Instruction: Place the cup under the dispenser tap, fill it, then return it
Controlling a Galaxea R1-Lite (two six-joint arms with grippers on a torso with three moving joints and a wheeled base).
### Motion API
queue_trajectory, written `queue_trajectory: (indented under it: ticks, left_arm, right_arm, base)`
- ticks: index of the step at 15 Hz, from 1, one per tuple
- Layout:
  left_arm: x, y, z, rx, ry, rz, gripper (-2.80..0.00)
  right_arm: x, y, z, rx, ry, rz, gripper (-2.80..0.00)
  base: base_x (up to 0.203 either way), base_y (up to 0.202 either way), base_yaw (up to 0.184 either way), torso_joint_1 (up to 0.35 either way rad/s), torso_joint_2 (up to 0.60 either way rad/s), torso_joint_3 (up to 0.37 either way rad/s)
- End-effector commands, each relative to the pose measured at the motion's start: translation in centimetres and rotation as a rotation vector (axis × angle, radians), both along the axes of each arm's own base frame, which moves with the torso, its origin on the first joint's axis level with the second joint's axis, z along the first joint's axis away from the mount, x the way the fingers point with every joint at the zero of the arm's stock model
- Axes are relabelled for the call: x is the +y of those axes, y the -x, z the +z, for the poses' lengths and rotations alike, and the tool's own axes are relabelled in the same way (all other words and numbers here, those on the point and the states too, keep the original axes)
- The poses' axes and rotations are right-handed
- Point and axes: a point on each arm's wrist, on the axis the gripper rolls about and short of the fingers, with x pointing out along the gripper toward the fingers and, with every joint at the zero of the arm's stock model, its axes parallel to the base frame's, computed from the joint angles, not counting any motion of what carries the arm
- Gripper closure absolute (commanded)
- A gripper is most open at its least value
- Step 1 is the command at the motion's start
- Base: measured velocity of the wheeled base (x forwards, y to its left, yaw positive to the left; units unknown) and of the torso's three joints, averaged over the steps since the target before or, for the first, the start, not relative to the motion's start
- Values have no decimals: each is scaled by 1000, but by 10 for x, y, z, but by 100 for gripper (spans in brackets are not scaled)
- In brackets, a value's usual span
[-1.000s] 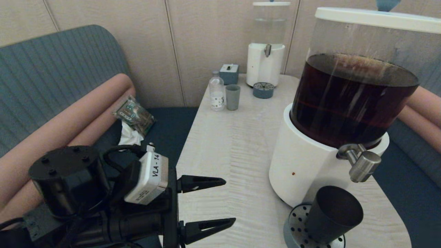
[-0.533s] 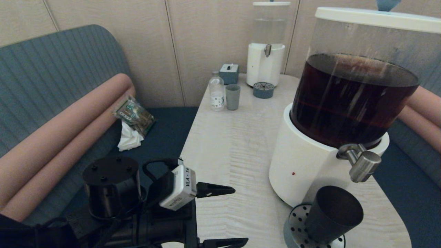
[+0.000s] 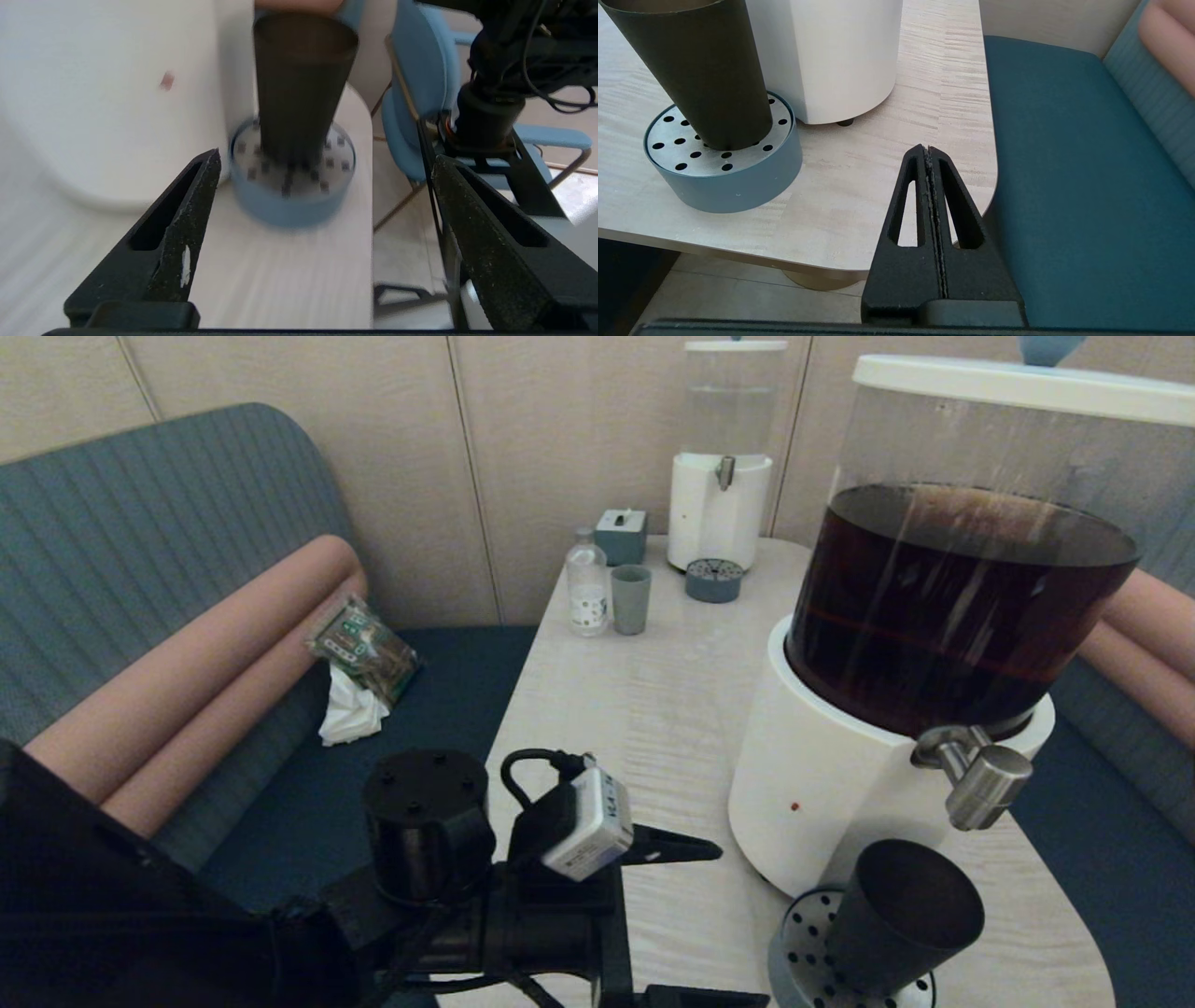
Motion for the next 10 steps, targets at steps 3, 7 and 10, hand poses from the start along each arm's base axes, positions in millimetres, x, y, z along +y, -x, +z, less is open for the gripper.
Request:
queue_trajectory:
  ticks: [3,7,10]
  left_arm:
    - [-37,-9,-18,-8,2,-61,-280]
    - [-51,-1,-22,-10,-3,-71,-280]
    - [-54,0,-25,-2,-10,-75,-280]
  right_arm:
    - [0,0,-1,0,1,1,0]
    - [0,0,-1,2,1,1,0]
    - [0,0,-1,0,1,1,0]
  base:
    - [0,0,0,0,0,0]
    - [0,0,0,0,0,0]
    - [0,0,0,0,0,0]
